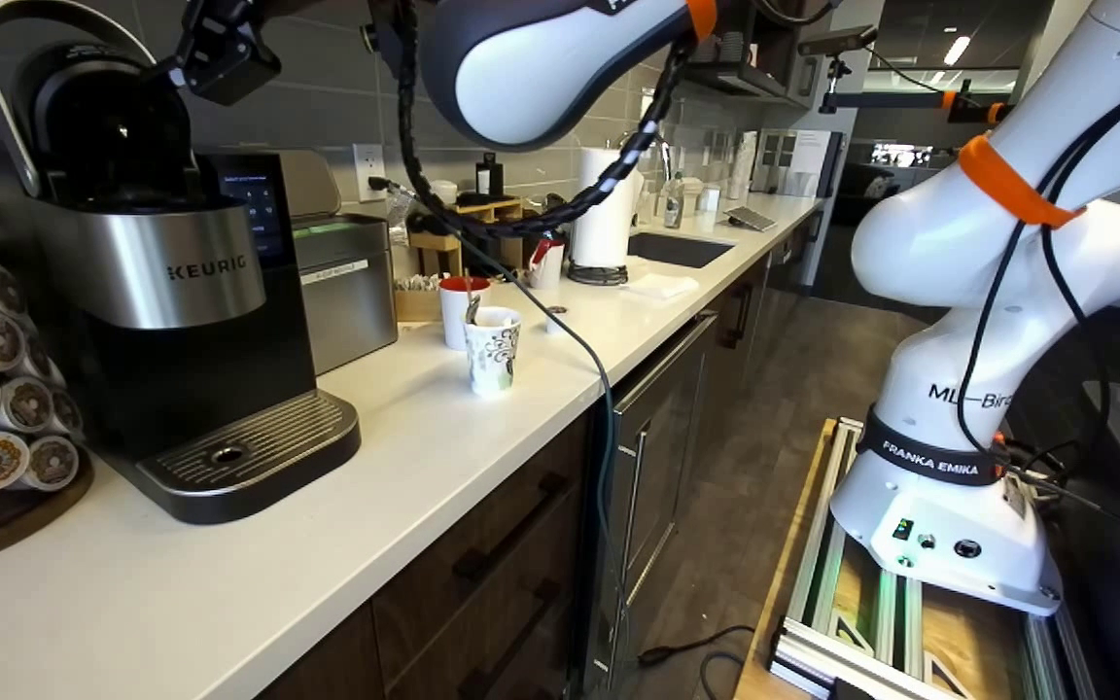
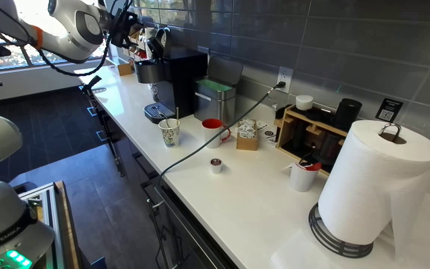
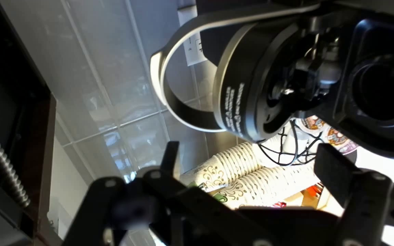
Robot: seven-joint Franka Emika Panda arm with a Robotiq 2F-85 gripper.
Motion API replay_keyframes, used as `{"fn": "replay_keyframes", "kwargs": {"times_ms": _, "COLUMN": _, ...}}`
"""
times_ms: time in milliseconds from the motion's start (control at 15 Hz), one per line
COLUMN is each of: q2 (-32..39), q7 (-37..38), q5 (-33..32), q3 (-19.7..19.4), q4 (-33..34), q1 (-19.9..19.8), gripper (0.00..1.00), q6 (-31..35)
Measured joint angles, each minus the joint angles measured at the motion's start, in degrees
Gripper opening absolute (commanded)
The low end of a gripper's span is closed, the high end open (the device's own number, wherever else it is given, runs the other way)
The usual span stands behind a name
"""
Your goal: Open the coffeemaker chamber.
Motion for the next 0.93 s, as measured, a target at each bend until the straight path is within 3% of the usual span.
{"fn": "replay_keyframes", "kwargs": {"times_ms": 267, "q2": 9.4, "q7": 3.6, "q5": -8.2, "q3": -12.8, "q4": -9.7, "q1": 13.7, "gripper": 1.00, "q6": 1.7}}
{"fn": "replay_keyframes", "kwargs": {"times_ms": 600, "q2": 21.8, "q7": 4.8, "q5": -15.6, "q3": -32.5, "q4": -19.7, "q1": 31.8, "gripper": 1.00, "q6": 12.6}}
{"fn": "replay_keyframes", "kwargs": {"times_ms": 733, "q2": 25.1, "q7": 10.7, "q5": -21.3, "q3": -37.7, "q4": -22.7, "q1": 34.1, "gripper": 1.00, "q6": 17.3}}
{"fn": "replay_keyframes", "kwargs": {"times_ms": 933, "q2": 25.6, "q7": 22.3, "q5": -31.2, "q3": -42.8, "q4": -27.4, "q1": 32.3, "gripper": 1.00, "q6": 18.6}}
